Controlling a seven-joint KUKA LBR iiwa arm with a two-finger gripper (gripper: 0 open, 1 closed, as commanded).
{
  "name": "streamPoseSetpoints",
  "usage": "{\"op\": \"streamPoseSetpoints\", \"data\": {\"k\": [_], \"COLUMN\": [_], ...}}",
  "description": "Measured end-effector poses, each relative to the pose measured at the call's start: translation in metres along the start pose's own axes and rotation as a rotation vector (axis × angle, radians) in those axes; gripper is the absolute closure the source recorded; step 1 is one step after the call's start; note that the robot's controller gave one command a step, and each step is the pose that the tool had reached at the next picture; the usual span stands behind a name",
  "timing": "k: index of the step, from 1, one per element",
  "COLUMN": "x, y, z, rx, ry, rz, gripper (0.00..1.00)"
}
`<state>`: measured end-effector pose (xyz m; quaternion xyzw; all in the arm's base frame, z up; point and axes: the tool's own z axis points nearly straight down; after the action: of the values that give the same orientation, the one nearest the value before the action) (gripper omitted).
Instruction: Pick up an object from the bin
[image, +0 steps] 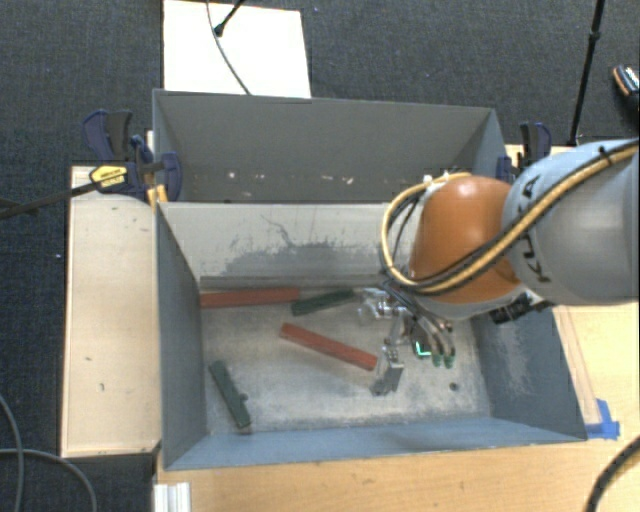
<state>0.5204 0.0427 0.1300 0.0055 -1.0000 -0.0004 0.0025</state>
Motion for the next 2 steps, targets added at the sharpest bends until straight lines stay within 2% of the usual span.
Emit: {"op": "streamPoseSetpoints", "data": {"k": [1, 2], "x": [-0.07, -0.038], "y": [0.013, 0.029], "z": [0.059, 0.058], "rx": [0.001, 0.002], "ry": [-0.007, -0.008], "rz": [-0.209, -0.49], "gripper": [0.0, 0.0]}}
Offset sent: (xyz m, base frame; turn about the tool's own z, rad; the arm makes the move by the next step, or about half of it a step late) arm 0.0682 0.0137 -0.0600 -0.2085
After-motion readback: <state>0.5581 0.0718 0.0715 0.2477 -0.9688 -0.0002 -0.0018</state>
